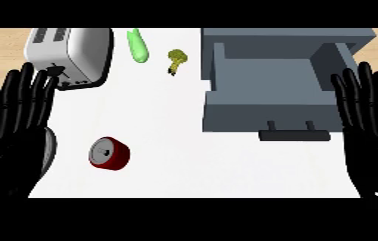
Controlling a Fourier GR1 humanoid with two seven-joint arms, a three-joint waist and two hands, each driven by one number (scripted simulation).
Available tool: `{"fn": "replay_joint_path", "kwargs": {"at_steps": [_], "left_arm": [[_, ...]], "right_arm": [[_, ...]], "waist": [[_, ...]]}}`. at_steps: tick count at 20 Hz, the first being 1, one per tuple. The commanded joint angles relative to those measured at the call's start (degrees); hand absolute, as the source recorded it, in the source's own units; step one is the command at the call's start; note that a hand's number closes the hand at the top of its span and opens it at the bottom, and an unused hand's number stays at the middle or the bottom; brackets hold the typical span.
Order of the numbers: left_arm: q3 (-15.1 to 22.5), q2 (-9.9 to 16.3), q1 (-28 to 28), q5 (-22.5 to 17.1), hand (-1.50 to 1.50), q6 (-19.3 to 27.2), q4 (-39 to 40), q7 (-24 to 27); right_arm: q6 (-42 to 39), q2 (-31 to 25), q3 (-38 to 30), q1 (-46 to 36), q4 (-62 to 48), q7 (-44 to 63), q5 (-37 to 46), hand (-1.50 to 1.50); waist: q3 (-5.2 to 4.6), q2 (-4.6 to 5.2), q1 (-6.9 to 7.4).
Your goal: Pick up the can, place it into the drawer and close the drawer
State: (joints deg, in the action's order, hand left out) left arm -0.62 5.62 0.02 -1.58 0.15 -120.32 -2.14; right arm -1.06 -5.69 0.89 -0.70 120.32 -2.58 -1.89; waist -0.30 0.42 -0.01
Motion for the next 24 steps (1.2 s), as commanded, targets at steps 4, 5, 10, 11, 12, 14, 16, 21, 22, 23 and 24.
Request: {"fn": "replay_joint_path", "kwargs": {"at_steps": [4,5,10,11,12,14,16,21,22,23,24], "left_arm": [[9.6,5.0,-1.3,-18.5,-1.50,-22.1,-0.4,3.0],[14.1,5.4,-1.3,-20.1,-1.50,-25.9,-2.5,3.2],[13.1,20.5,5.7,-25.5,-1.50,-40.8,2.3,-1.2],[9.8,24.3,7.0,-28.7,-1.50,-44.2,1.4,-0.3],[9.4,25.3,7.5,-30.1,-1.50,-47.2,3.9,1.3],[3.3,29.5,6.6,-35.9,-1.50,-50.9,6.4,2.2],[-1.4,33.4,5.5,-40.0,-1.50,-56.7,11.0,4.8],[-5.2,34.3,7.4,-40.3,-1.50,-63.5,16.7,5.6],[-3.8,35.5,7.9,-44.4,-1.50,-60.5,14.1,2.4],[-1.9,33.8,3.4,-43.1,-1.50,-59.5,18.0,1.0],[-2.6,37.5,7.7,-48.8,-1.50,-56.2,10.7,-1.7]], "right_arm": [[0.5,-0.1,-0.1,-0.2,-1.1,-0.2,1.5,-1.50],[0.6,-0.3,-0.6,-0.4,0.3,0.2,0.9,-1.50],[3.6,0.8,-1.0,6.6,-4.1,9.5,2.6,-1.50],[3.7,0.1,-2.8,5.9,-4.1,10.6,1.6,-1.50],[3.9,0.0,-2.2,5.2,-3.9,11.9,2.3,-1.50],[2.8,-0.5,-2.9,6.8,-4.0,10.3,1.6,-1.50],[3.5,-0.3,-3.4,6.3,-1.7,13.2,0.7,-1.50],[-0.3,-0.6,-4.1,14.7,1.3,8.9,-1.1,-1.50],[1.1,0.7,-3.7,11.0,-4.3,6.3,1.3,-1.50],[0.6,-0.8,-5.4,8.8,-2.9,10.6,-0.5,-1.50],[0.8,-0.1,-4.2,11.0,-2.8,8.5,1.5,-1.50]], "waist": [[-0.03,-0.23,-1.53],[-0.04,-0.79,-2.68],[0.08,-0.22,-0.85],[0.10,-0.34,0.07],[0.12,-0.29,0.05],[0.25,-0.36,-0.06],[0.24,-0.38,-0.20],[0.29,-0.47,-0.29],[0.32,-0.44,0.02],[0.31,-0.39,-0.22],[0.34,-0.47,0.04]]}}
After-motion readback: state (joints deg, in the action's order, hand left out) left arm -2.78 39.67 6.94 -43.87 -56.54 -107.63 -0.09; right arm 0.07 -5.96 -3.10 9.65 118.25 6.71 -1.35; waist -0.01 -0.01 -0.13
